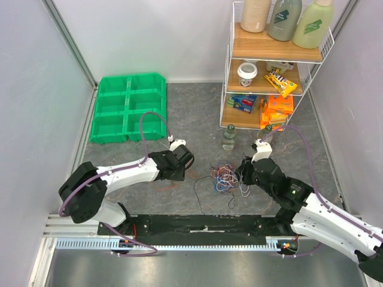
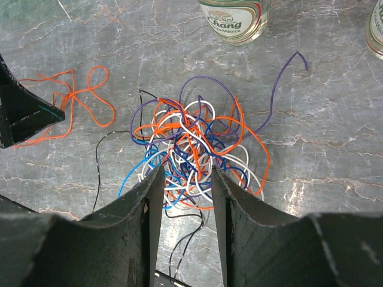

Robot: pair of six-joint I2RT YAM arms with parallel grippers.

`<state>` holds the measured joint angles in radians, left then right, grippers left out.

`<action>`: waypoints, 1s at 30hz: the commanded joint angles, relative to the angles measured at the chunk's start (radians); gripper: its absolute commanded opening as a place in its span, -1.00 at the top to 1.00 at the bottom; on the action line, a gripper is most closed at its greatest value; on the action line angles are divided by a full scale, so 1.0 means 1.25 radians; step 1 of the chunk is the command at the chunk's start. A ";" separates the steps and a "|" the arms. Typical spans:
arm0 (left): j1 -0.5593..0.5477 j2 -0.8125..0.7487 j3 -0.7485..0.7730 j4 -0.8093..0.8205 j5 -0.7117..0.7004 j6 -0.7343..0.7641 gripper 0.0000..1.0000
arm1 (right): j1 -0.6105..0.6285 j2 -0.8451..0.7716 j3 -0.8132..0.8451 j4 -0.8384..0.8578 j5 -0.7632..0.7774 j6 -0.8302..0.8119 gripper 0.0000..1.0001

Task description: Untangle the cables

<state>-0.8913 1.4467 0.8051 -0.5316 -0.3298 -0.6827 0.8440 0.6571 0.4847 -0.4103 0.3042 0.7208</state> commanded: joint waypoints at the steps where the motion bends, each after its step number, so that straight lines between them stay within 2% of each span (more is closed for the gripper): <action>1: 0.003 -0.006 0.024 0.072 0.035 0.010 0.00 | -0.001 -0.020 -0.005 -0.013 0.014 -0.012 0.11; 4: 0.004 0.000 0.023 0.091 0.043 0.018 -0.20 | 0.000 -0.019 -0.007 -0.012 0.018 -0.013 0.11; 7: 0.006 0.028 0.044 0.093 0.028 0.032 -0.29 | -0.001 -0.012 -0.006 -0.010 0.018 -0.012 0.11; 11: 0.007 0.087 0.073 0.089 0.005 0.044 -0.30 | -0.001 -0.002 -0.004 -0.009 0.018 -0.013 0.10; 16: 0.010 0.141 0.093 0.110 -0.007 0.055 -0.18 | -0.001 -0.004 -0.007 -0.009 0.019 -0.010 0.11; 22: 0.010 0.169 0.103 0.109 -0.004 0.050 0.21 | -0.001 -0.009 -0.011 -0.013 0.017 -0.007 0.10; 29: 0.010 0.173 0.091 0.084 -0.011 0.048 0.94 | -0.001 -0.013 -0.011 -0.015 0.024 -0.006 0.10; 30: 0.010 0.163 0.087 0.082 -0.013 0.049 0.97 | -0.001 -0.009 -0.010 -0.014 0.023 -0.007 0.10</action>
<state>-0.8822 1.6489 0.9119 -0.4133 -0.3138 -0.6289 0.8440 0.6495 0.4751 -0.4305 0.3126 0.7143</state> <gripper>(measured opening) 0.073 0.448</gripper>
